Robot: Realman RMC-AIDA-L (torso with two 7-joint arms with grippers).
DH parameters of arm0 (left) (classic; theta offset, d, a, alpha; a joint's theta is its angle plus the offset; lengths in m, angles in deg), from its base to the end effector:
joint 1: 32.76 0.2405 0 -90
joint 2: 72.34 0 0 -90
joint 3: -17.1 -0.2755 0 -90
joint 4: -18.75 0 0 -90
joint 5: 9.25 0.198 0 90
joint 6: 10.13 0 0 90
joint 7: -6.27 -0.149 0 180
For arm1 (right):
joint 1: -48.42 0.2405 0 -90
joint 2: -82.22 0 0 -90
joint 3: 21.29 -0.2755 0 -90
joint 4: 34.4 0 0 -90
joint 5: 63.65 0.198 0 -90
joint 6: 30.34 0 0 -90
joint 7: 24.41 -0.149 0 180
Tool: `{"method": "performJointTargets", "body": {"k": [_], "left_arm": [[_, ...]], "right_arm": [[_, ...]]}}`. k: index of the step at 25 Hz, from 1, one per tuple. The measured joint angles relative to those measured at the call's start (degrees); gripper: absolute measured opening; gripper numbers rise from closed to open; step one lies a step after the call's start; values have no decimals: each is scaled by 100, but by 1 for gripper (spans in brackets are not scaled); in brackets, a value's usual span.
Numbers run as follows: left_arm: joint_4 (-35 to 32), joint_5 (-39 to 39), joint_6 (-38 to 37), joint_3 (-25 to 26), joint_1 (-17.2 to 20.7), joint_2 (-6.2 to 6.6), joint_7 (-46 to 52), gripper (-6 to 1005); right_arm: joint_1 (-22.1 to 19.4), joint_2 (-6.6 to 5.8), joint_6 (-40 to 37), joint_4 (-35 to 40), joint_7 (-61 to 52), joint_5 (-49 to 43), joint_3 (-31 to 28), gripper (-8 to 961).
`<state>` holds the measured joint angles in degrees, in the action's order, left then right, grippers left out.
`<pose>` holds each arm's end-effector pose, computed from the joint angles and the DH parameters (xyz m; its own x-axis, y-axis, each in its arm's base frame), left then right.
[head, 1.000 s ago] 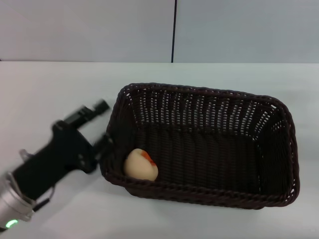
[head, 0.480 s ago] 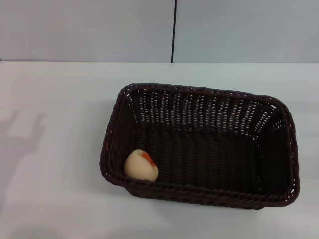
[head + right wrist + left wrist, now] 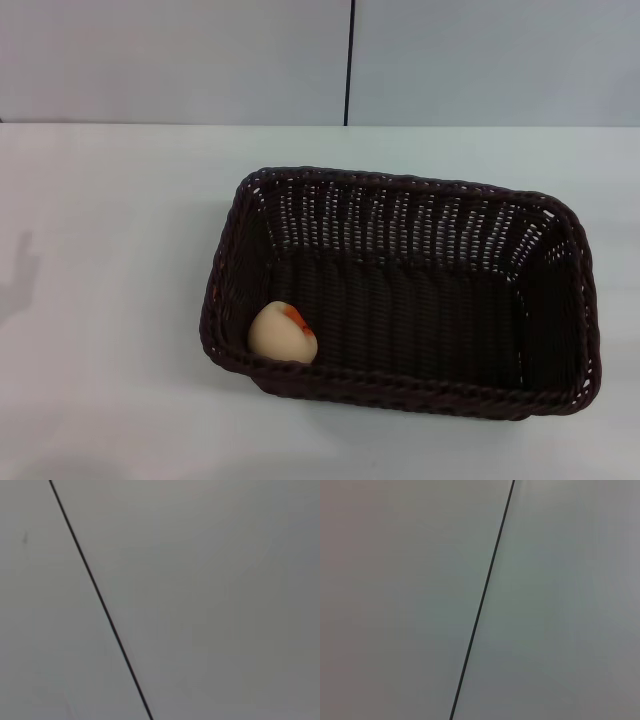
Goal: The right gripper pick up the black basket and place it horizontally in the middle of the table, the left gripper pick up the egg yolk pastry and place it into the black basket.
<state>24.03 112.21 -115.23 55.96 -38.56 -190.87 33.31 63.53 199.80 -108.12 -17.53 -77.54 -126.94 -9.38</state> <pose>-0.3615 0.1891 0.0430 0.4450 -0.3839 0.8091 0.8460 -0.1160 -0.5203 0.4119 0.2707 0.1083 0.3684 0.2274 -0.9014 -0.9281 0.0335 -0.3708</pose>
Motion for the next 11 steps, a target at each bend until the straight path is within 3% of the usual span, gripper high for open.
{"method": "performJointTargets", "body": {"k": [11], "left_arm": [[8,12,202,-38,64,-13,20,604]], "right_arm": [[-130,2,-23,0,-42,3,-220,325]]}}
